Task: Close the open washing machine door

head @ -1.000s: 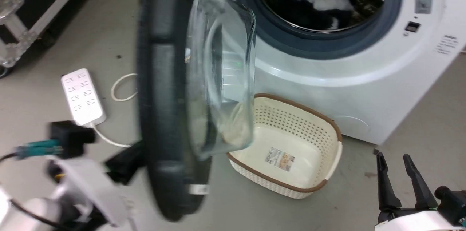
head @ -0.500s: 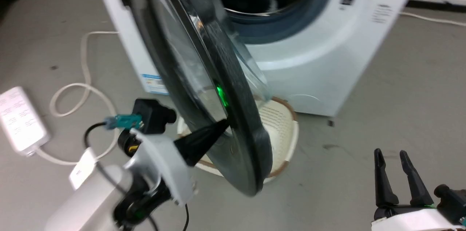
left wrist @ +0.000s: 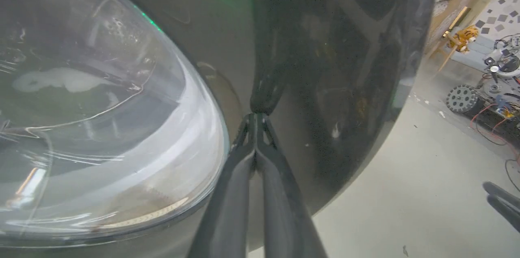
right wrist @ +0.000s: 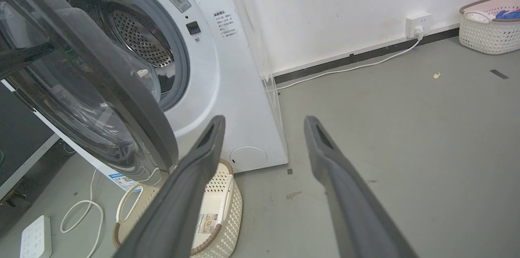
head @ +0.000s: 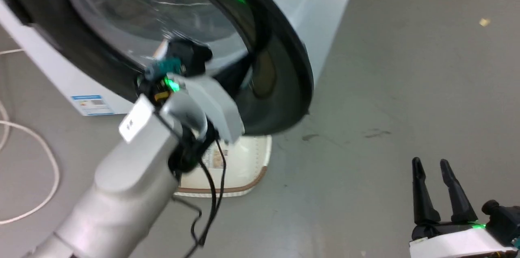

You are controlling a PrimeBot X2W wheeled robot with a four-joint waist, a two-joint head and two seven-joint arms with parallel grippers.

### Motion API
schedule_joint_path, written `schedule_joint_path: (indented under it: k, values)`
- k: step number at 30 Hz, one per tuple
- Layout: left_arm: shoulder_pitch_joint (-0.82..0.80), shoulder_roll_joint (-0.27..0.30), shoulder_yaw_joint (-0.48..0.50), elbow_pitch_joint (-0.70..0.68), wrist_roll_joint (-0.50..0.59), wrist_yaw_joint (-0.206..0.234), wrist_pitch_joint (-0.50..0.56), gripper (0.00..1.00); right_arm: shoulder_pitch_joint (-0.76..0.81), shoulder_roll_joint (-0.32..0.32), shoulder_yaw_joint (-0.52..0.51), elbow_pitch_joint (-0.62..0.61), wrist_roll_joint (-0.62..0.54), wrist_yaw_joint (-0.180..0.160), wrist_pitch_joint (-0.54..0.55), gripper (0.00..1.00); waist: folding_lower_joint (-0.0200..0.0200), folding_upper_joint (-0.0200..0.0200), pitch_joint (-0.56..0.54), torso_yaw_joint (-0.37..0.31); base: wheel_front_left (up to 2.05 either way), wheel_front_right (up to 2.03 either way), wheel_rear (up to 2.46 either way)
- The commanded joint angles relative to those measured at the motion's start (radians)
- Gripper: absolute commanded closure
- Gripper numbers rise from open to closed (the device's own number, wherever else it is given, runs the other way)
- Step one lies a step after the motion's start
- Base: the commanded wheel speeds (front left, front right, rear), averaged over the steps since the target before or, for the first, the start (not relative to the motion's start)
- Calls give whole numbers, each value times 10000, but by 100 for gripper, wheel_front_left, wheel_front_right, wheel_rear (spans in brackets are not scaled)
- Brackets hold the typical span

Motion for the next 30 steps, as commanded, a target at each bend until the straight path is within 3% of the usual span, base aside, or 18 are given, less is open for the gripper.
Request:
schedule_joint_path:
  k: [1,5,11,18,23,27,30]
  values:
    - [-262,-65,79,226,47,50,-124,100,-63,-6,38,-53,51,8,-40,0,-1,-1,147,-219,0,0,0]
    - [-916,-416,244,1224,-8,19,-298,100,-2,-6,66,-93,80,8,-41,0,-1,-1,152,-314,0,0,0]
    - [-1104,-725,390,1773,-524,-466,-441,100,129,-6,-40,-76,11,8,-41,0,-1,-1,-179,-13,0,0,0]
    - [-588,-298,1413,1281,-1119,-483,-1776,100,334,-6,-249,-76,-268,8,-41,0,-1,-1,-1025,865,0,0,0]
    - [157,479,2018,718,-427,143,-2874,100,498,-6,-239,78,-372,8,-41,0,-1,-1,-1623,1419,0,0,0]
    - [1114,1080,2524,-196,851,979,-3059,100,642,-6,-223,147,-367,8,-41,0,-1,-1,-1955,1764,0,0,0]
    - [2121,1289,3039,-1246,1818,1306,-3067,100,722,-6,-205,168,-323,8,-41,0,-1,-1,-2086,1939,0,0,0]
